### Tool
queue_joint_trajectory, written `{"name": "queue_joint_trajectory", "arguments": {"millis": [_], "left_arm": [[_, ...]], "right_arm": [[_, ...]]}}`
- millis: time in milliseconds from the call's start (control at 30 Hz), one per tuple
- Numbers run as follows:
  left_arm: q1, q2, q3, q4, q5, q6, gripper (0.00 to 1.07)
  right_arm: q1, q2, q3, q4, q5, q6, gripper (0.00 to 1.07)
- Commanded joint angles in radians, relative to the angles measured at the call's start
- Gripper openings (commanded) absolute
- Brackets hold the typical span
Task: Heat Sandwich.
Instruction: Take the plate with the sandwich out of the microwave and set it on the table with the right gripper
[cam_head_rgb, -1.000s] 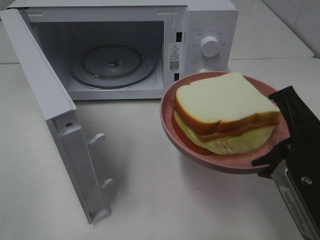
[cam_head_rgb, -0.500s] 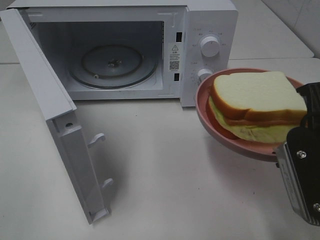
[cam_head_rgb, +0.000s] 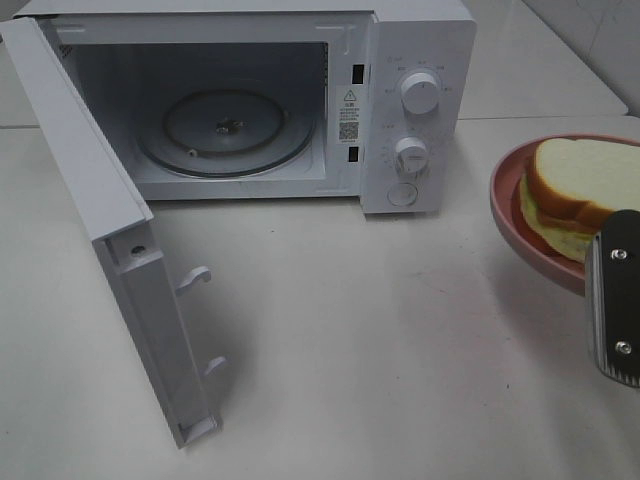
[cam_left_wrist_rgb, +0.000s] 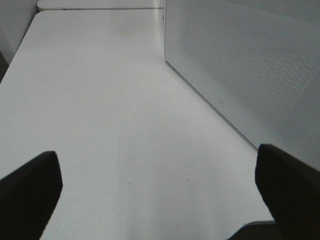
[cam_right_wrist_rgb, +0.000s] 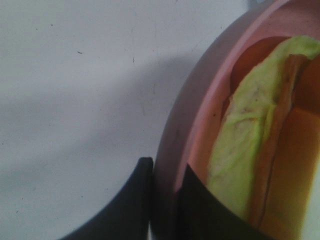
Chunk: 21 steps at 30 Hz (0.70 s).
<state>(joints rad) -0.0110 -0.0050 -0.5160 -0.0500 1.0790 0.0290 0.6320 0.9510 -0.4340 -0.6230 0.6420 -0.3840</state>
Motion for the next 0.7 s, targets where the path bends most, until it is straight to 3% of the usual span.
{"name": "queue_joint_trajectory", "arguments": {"millis": [33, 700], "left_arm": [[0.002, -0.016, 0.001, -0.007, -0.004, -0.002, 0.98], [0.002, -0.016, 0.001, -0.007, -0.004, -0.002, 0.98]], "right_arm": [[0.000, 0.008, -0.002, -0.085, 0.040, 0.119, 0.00], [0.000, 0.337, -0.003, -0.288, 0.131, 0.853, 0.00]]}}
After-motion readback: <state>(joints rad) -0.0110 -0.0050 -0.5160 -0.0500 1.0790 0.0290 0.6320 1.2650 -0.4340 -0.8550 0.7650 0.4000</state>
